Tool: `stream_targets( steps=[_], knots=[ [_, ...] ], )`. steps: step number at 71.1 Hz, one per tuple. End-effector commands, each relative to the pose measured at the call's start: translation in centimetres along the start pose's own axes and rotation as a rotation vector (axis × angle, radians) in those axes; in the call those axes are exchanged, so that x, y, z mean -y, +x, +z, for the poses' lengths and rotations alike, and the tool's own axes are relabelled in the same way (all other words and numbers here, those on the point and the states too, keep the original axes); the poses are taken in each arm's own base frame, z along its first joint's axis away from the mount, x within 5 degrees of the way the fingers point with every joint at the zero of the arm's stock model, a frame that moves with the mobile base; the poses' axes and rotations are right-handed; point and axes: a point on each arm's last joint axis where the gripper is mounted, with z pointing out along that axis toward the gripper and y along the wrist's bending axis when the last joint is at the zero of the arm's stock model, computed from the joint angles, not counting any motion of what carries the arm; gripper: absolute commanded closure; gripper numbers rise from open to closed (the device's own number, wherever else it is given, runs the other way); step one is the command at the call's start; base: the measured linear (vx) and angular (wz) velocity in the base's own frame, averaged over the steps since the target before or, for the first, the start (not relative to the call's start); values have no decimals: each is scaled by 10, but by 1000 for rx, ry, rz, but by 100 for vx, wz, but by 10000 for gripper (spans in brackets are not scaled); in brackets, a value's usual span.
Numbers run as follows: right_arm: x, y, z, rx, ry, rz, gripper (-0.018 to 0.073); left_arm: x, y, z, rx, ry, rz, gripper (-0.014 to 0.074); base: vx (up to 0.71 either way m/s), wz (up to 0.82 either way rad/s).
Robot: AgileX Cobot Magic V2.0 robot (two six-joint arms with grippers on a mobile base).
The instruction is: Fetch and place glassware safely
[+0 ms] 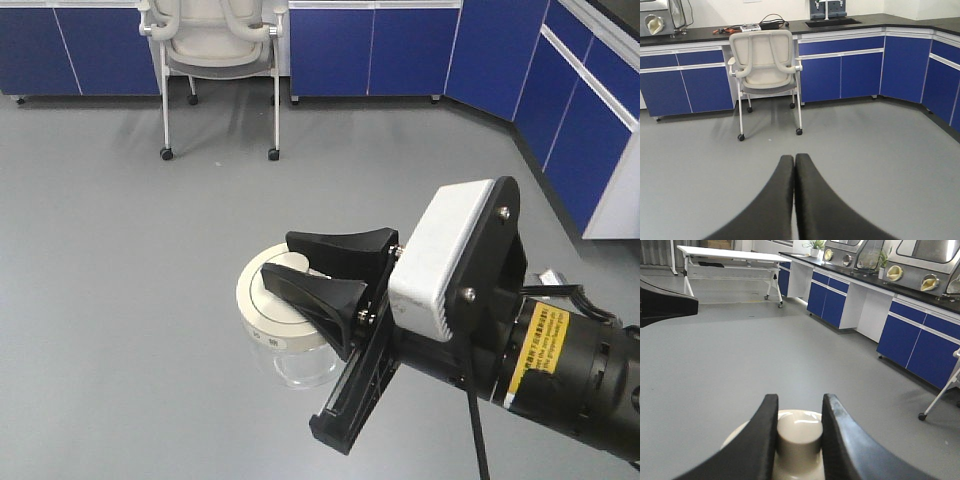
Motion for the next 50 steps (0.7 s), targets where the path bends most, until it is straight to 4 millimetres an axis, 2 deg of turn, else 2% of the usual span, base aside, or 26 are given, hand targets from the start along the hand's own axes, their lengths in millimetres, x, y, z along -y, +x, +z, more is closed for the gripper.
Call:
stream_targets(
  steps=[1,50],
  knots=[
    [-1,-24,-4,134,-23,-1,560,-1,-14,-1,87,-6,-8,603,56,4],
    [-1,-24,-4,134,-23,-1,560,-1,-14,-1,87,-6,-7,603,58,2]
  ],
)
